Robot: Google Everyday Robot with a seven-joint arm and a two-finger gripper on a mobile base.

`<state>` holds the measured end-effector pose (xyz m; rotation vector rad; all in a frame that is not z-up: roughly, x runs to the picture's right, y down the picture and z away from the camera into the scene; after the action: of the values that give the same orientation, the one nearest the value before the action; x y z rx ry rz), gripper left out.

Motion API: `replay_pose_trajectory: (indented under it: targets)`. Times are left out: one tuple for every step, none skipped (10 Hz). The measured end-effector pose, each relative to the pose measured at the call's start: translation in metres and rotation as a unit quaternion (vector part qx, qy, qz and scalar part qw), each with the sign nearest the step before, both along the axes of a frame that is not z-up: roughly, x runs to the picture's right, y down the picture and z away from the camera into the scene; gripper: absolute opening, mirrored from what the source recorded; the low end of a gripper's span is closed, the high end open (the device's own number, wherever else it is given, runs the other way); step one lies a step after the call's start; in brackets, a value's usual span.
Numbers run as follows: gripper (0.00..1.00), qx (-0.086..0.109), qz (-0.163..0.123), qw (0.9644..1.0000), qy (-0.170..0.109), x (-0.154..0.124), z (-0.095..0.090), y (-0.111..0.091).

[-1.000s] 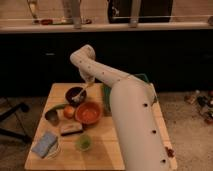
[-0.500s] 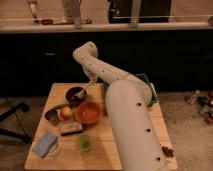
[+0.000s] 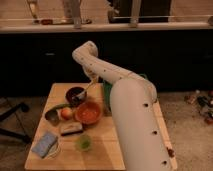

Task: Wipe purple bowl with brush

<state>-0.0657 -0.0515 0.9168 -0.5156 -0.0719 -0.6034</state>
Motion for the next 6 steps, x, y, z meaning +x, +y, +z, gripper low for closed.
replay_pose_trajectory:
  targets:
    - [0.0,-0.005,-0.003,1.0,-0.004,-0.003,-0.003,0.004]
    - [0.0,-0.014,-0.011,0.9998,-0.013,-0.009,-0.006,0.009]
    - [0.0,-0.021,-0.018,0.9994,-0.022,-0.018,-0.006,0.013]
    - [0.0,-0.027,-0.024,0.9989,-0.03,-0.026,-0.005,0.016]
    - [0.0,-0.033,-0.032,0.9981,-0.04,-0.037,-0.001,0.019]
    - [0.0,-0.042,-0.036,0.9972,-0.05,-0.049,0.003,0.023]
